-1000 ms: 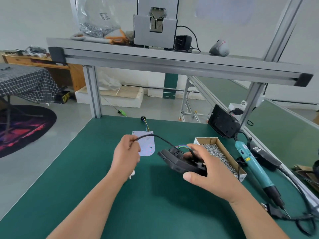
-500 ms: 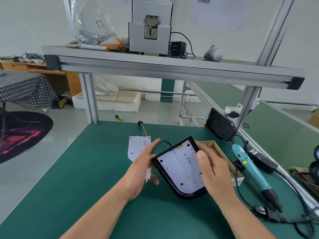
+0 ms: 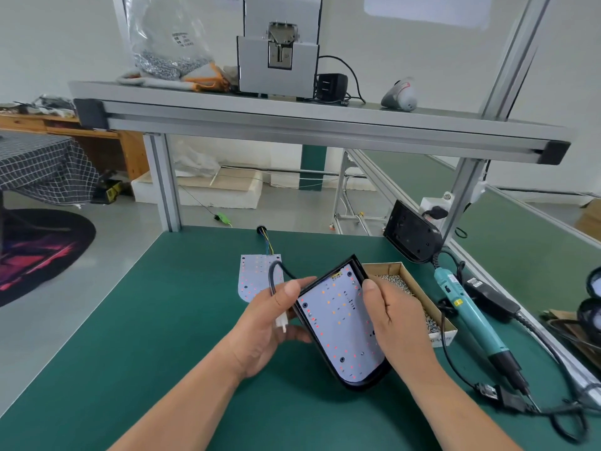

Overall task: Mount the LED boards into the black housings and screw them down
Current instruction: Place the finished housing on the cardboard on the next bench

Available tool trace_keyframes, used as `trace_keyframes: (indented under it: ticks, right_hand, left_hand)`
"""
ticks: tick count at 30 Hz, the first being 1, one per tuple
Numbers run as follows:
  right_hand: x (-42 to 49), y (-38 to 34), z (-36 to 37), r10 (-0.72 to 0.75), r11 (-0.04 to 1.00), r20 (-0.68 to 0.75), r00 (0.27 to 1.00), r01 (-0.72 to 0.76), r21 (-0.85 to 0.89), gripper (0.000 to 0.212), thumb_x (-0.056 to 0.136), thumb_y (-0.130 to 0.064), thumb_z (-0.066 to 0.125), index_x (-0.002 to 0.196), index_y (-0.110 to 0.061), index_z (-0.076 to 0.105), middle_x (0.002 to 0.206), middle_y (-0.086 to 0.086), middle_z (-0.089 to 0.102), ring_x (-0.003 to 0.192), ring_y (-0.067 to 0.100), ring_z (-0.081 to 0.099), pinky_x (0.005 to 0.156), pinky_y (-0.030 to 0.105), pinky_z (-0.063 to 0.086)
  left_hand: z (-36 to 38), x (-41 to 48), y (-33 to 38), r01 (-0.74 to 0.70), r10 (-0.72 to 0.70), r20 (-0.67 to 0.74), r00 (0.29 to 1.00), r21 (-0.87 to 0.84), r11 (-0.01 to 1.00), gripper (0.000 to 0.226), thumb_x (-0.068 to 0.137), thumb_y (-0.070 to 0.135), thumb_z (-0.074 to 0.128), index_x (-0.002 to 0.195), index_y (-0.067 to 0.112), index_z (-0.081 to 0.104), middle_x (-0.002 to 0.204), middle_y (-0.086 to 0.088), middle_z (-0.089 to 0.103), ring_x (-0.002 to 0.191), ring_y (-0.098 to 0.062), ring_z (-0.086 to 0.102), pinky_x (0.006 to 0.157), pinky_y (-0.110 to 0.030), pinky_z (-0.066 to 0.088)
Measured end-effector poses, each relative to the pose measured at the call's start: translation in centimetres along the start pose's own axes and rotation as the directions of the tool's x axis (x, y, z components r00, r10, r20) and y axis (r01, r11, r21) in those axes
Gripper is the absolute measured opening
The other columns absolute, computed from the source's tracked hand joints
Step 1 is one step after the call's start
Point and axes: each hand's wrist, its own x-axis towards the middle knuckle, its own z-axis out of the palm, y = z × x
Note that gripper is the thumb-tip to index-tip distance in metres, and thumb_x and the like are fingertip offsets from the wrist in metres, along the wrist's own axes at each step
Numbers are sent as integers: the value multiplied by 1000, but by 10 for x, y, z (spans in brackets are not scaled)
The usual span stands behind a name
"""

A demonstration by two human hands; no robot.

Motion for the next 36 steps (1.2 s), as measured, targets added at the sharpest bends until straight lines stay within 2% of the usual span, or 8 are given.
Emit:
trace_keyframes:
  ticks: [14, 19, 21, 24, 27, 30, 34, 36]
  right_hand:
    - [-1, -3, 2, -11, 997, 13, 1000, 12, -70, 45, 103, -54, 34, 68, -26, 38, 61, -5, 44, 61, 15, 43, 56, 39, 35]
    - [3, -5, -5, 62, 995, 196, 979, -76, 64, 24, 97, -60, 48, 76, -53, 56, 67, -23, 58, 64, 4, 53, 58, 18, 37]
    - [5, -1, -8, 140, 980, 300, 944, -176, 97, 27, 90, -62, 57, 81, -38, 64, 61, -20, 55, 58, 3, 48, 57, 20, 37]
    - [8, 0, -13, 246, 908, 371, 895, -346, 235, 36, 88, -56, 67, 94, -21, 72, 76, -10, 64, 72, 13, 59, 72, 42, 54]
    - [9, -3, -18, 301, 779, 401, 865, -466, 420, 18, 100, -37, 70, 104, -22, 77, 104, 5, 80, 98, 31, 75, 94, 54, 57]
    - [9, -6, -18, 347, 660, 401, 848, -525, 538, 16, 94, -37, 74, 101, -24, 80, 109, 9, 80, 104, 34, 76, 100, 57, 56]
    - [4, -11, -9, 347, 486, 456, 819, -573, 660, 30, 86, -40, 74, 107, -20, 81, 116, 15, 78, 105, 34, 76, 86, 47, 63]
    - [1, -12, -4, 332, 435, 467, 820, -572, 695, 32, 88, -39, 74, 112, -19, 80, 119, 15, 77, 107, 33, 76, 84, 43, 63]
  left_hand:
    - [-8, 4, 1, 53, -51, -69, 996, 22, 998, 30, 93, 40, 70, 105, 15, 83, 119, -12, 78, 108, -21, 74, 87, -31, 59]
    - [-10, 5, 1, 54, -53, -15, 998, 72, 996, 41, 102, 48, 59, 116, 16, 80, 127, -10, 76, 119, -23, 73, 90, -31, 60]
    - [-10, 6, -1, 57, -58, 0, 998, 76, 995, 54, 107, 57, 47, 127, 15, 76, 131, -11, 74, 121, -26, 72, 90, -39, 62]
    - [-7, 11, -6, 64, -52, -206, 977, 54, 996, 66, 104, 62, 43, 129, 6, 65, 118, -16, 76, 96, -31, 77, 76, -47, 64]
    - [-3, 13, -11, 39, 67, -368, 928, 273, 961, 29, 112, 41, 47, 118, 12, 51, 102, -16, 71, 63, -27, 70, 57, -45, 62]
    - [-1, 10, -17, 37, 178, -269, 947, 639, 768, 8, 111, 28, 47, 108, 35, 46, 89, 2, 70, 53, -21, 59, 52, -38, 53]
    - [11, 5, -25, 1, 78, -13, 997, 987, 161, 13, 99, 18, 46, 106, 28, 50, 95, 0, 71, 84, -34, 60, 75, -39, 52]
    - [16, 1, -25, -49, 27, 49, 998, 999, 3, 13, 92, 18, 46, 83, 26, 39, 80, 2, 58, 78, -30, 48, 68, -34, 41]
